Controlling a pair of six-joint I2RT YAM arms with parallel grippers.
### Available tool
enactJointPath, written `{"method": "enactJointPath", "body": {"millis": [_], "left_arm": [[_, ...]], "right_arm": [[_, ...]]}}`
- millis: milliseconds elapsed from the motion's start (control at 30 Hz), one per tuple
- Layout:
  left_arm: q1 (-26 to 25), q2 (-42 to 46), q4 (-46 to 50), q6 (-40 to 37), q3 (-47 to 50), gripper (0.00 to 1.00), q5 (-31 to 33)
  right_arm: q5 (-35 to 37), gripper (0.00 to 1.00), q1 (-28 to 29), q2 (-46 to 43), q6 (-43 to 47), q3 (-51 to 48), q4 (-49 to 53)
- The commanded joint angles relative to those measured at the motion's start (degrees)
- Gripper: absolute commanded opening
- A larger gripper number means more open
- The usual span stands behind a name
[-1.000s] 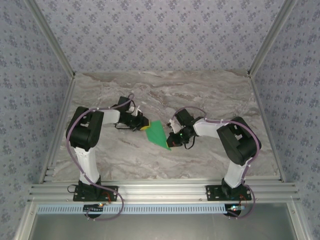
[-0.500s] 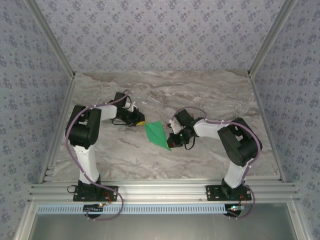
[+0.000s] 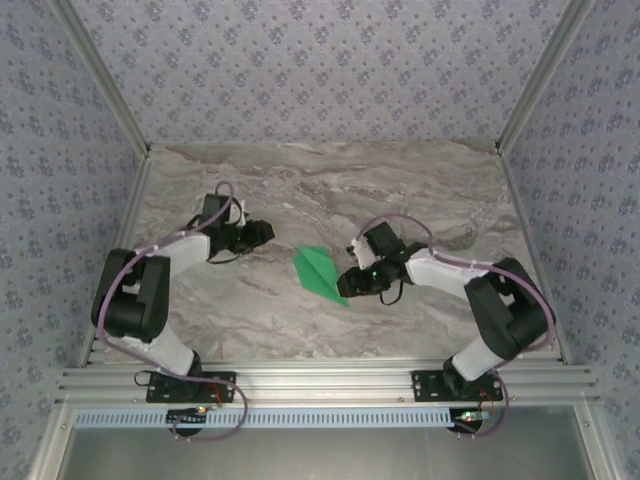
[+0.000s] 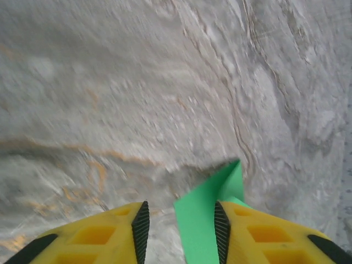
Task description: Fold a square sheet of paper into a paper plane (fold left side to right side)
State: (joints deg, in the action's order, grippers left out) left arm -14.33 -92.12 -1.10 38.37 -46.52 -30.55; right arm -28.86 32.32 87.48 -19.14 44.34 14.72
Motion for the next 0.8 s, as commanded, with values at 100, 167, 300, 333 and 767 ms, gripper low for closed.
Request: {"method": "enactJointPath", "body": {"millis": [100,167,300,333,767], "left_arm": [[-6.45,1.21,-10.71,7.87,5.43,0.43,0.11],[-8.56,-0.45,-11.72,8.18,4.62,0.44,0.43],[-11.09,-4.84,-12.6,8.52,1.65,0.44,0.28],[-11.49,-5.93,-12.96,8.65,1.04,0.44,0.39],[-13.04,-13.45,-16.77,10.48,-3.42,0.33,-1.83]], "right_arm": [[7.19,0.64,-0.9,-8.28,-1.58,-2.85,-5.34],[7.62,0.67,-0.61,-9.37,-1.76,-3.26,-6.0],[7.3,0.68,-0.56,-10.08,-2.21,-4.41,-6.81],[7.16,0.69,-0.51,-10.28,-2.24,-4.67,-6.83],[3.17,0.73,-2.89,-14.11,-3.4,-7.97,-9.2]]}}
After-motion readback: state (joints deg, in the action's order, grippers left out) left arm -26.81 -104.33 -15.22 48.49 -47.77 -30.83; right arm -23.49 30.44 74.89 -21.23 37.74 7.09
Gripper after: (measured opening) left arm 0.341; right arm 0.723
